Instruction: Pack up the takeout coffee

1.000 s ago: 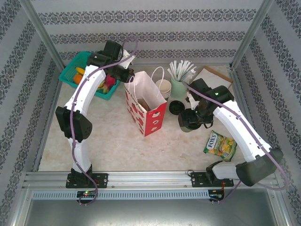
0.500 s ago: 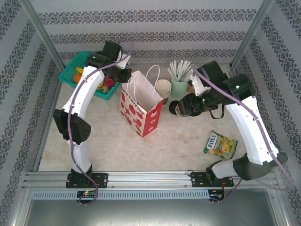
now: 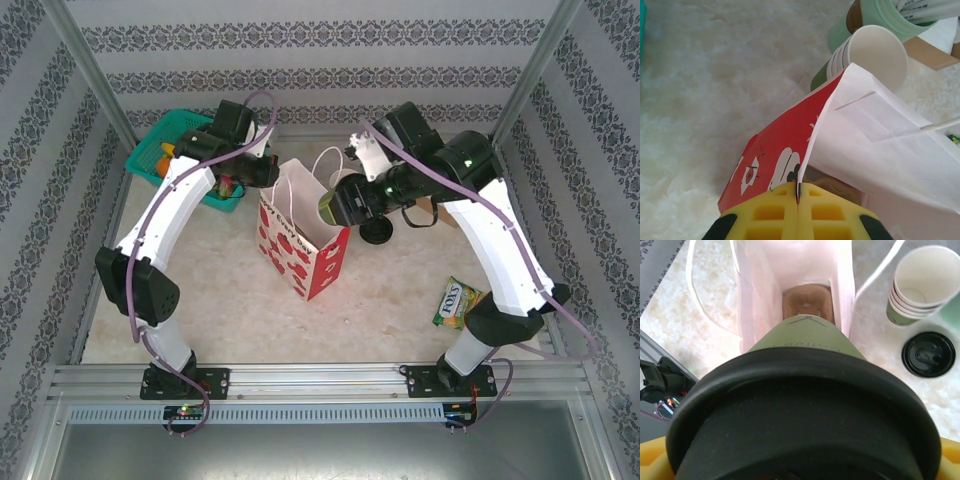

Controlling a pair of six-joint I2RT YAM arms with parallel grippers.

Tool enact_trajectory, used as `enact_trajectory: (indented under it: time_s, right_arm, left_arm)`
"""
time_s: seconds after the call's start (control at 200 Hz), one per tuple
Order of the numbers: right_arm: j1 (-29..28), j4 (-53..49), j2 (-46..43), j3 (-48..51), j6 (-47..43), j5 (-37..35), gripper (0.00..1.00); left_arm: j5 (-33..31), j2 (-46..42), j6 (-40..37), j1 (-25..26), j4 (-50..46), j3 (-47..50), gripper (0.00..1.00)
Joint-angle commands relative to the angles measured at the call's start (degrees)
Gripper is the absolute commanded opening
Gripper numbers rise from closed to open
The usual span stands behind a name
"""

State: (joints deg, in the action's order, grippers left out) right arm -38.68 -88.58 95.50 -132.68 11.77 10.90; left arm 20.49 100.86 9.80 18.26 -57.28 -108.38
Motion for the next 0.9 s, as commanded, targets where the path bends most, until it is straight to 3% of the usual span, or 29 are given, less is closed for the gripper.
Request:
enact_trajectory:
  time_s: [0.0,0.47,0.629,0.894]
  right_arm:
    - [-1.73,3.59,3.06,-0.76,0.61,0.13,0.74]
    - [-7.24,10.14,12.05,-0.74,5.23,-0.77,0.74]
    - [-7.29,14.42,11.72,3.04,5.98,3.47,0.74]
    - [-4.80,14.01,8.87,10.12,6.13,2.29,0.74]
  left_arm:
    - [-0.25,-3.48,2.45,0.52,6.81,3.11,0.03]
    - [1.53,-5.41,6.78,0.58,11.83,7.74,0.07]
    - [1.20,-5.21,7.60,0.57,12.59,7.88,0.06]
    - [0.74,-5.40,5.11,0.52,11.79,8.34,0.05]
